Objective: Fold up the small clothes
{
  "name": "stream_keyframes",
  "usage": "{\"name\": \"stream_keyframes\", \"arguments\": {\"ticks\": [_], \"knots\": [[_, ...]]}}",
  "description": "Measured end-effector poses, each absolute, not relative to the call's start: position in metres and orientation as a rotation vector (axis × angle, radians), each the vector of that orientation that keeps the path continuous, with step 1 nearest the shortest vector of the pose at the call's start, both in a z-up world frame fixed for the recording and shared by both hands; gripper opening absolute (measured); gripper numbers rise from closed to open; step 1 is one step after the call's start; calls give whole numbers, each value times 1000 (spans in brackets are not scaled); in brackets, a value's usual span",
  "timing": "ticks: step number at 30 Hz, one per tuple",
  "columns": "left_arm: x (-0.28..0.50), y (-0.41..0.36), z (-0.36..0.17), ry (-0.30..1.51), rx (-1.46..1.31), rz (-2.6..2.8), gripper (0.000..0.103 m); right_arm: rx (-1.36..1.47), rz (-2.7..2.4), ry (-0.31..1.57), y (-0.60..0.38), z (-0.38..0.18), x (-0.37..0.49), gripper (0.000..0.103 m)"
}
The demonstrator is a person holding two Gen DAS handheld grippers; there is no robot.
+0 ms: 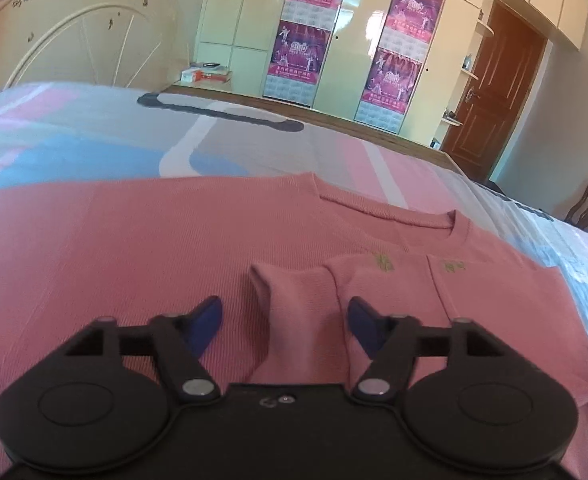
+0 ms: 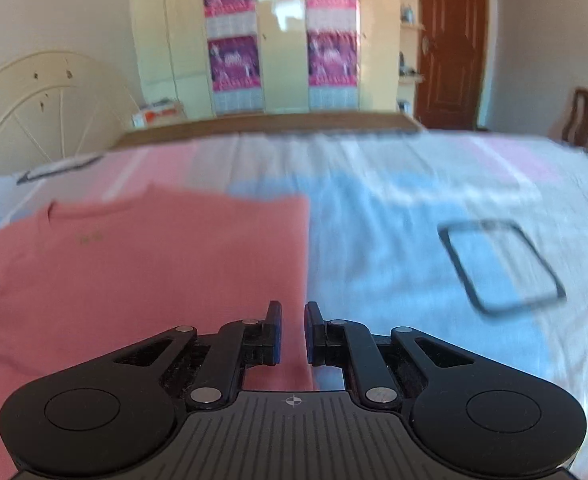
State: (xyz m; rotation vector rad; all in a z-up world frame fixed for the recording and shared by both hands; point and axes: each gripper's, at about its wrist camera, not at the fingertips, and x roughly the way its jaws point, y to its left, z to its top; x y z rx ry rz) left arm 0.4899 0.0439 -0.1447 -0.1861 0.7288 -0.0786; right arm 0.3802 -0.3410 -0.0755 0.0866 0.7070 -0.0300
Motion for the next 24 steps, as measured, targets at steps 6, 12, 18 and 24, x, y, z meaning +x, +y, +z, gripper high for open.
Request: {"name": "stream_keyframes", "arguments": {"ticks": [6,12,18,24], "knots": [[514,34,-146,753,-157,-110,5,61,93,729,-320,-77,447,10],[506,44,-152,738,-163,-108,6,13,3,778,-332,-95,494,10],[509,53,-147,753,-189,-100,22,48,0,801,-360,-97,508,8],[494,33,-117,672,-125,-117,18,41,15,811,-360,-98,512,8]]}}
